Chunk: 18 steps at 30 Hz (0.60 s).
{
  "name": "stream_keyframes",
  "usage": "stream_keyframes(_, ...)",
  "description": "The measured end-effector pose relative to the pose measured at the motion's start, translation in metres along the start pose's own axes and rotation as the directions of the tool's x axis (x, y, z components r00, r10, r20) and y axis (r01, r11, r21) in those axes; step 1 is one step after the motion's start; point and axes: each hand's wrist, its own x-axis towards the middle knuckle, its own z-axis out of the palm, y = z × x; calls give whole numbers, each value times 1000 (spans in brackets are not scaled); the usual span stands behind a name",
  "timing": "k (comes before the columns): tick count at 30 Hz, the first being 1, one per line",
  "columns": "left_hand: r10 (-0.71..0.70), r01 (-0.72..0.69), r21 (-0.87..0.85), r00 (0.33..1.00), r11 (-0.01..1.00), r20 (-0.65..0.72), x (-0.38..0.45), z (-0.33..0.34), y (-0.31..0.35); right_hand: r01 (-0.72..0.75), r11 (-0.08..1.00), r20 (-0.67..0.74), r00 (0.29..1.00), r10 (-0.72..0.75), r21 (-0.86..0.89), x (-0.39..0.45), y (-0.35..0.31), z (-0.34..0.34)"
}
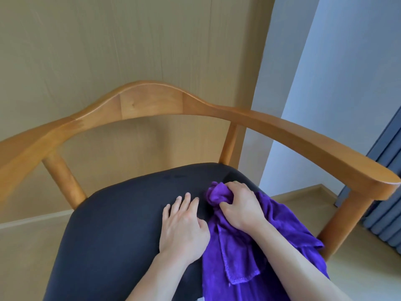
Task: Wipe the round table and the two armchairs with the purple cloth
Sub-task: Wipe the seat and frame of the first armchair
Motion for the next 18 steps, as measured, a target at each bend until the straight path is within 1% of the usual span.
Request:
stream_keyframes(2, 42, -43, 41, 999, 998, 15, 5, -6, -9, -6, 1000, -30, 1000, 7, 25, 3, 3, 1)
stream_keyframes(5, 93, -92, 113, 996, 989, -5, 3, -9, -20, 16, 1000, -89, 996, -17, -12, 22, 6, -1)
stream_keyframes(9, 56, -56, 103, 998, 993, 0, 4, -4, -22, -4, 998, -250, 968, -12, -64, 70, 10, -13)
stream_keyframes(11, 47, -47, 79, 999, 996, -2, 5, -4, -22, -36, 996, -295, 955, 11, -79, 95, 17, -16)
stream_keyframes(12, 39, -39, 69, 999, 997, 3, 5, -4, -22, -66, 993, -261, 965, 39, -95, 104, 21, -14)
stream_keyframes(13, 28, -29, 68, 1000, 997, 12, 6, -4, -23, -106, 987, -167, 982, 85, -124, 111, 24, -10)
stream_keyframes(14, 19, -21, 76, 1000, 997, 20, 6, -3, -23, -145, 975, -28, 989, 143, -166, 114, 25, -6)
stream_keyframes(15, 13, -15, 85, 1000, 996, 24, 7, -2, -24, -173, 964, 96, 976, 195, -200, 114, 25, -3)
stream_keyframes(16, 8, -10, 91, 1000, 996, 25, 7, -1, -24, -180, 960, 160, 963, 216, -217, 114, 26, 0)
stream_keyframes(18, 6, -9, 104, 1000, 995, 28, 8, 1, -23, -153, 970, 166, 968, 185, -191, 110, 27, 0)
